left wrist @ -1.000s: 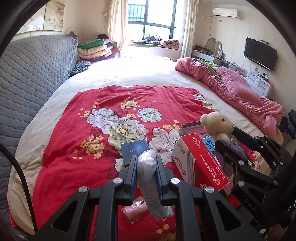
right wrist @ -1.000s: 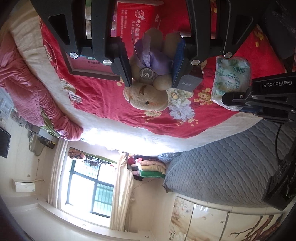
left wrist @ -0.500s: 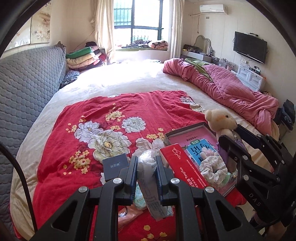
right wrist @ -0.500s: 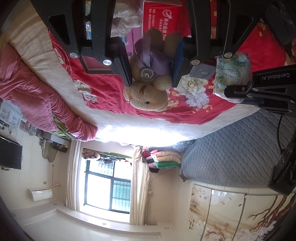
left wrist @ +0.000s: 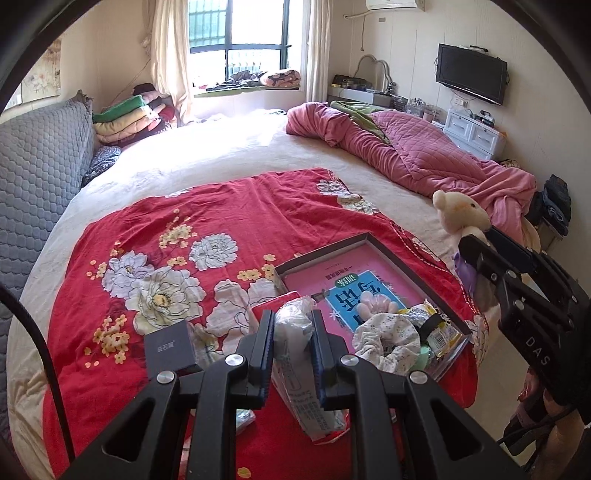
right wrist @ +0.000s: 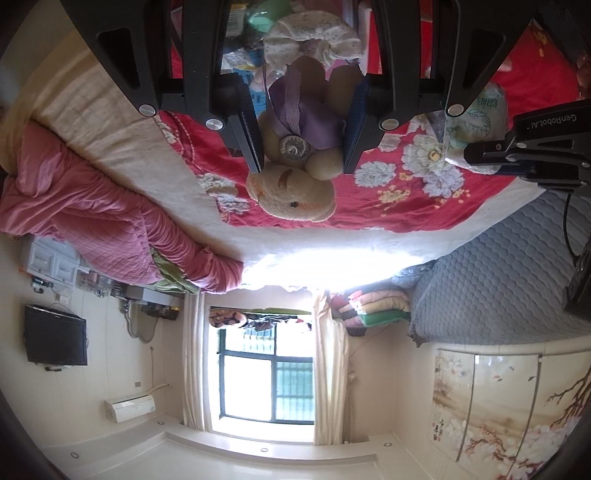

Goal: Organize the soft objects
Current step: 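Lift and carry the tissue pack and teddy bear with both tools over the pink tray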

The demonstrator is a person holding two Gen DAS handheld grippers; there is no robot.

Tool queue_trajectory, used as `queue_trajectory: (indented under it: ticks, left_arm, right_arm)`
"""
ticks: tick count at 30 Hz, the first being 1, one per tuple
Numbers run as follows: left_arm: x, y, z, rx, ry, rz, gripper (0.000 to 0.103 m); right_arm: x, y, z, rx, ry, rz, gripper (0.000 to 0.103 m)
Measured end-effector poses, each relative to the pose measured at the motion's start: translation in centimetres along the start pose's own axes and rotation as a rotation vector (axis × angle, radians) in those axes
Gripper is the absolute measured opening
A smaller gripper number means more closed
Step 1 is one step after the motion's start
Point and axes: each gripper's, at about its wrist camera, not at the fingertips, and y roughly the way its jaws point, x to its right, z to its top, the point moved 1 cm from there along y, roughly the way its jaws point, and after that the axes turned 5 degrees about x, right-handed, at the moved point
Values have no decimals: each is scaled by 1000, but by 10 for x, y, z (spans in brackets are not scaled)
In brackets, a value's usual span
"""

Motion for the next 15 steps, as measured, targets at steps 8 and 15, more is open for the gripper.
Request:
queue_trajectory:
  ticks: [8,15]
  left_arm:
    - [36,33,1,-42,36,-60,18]
    - [68,67,3,-85,54,-118,18]
  right_arm:
    - [38,6,-12,-25,46,-62,44]
    - [61,9,-25,-45,71,-95,44]
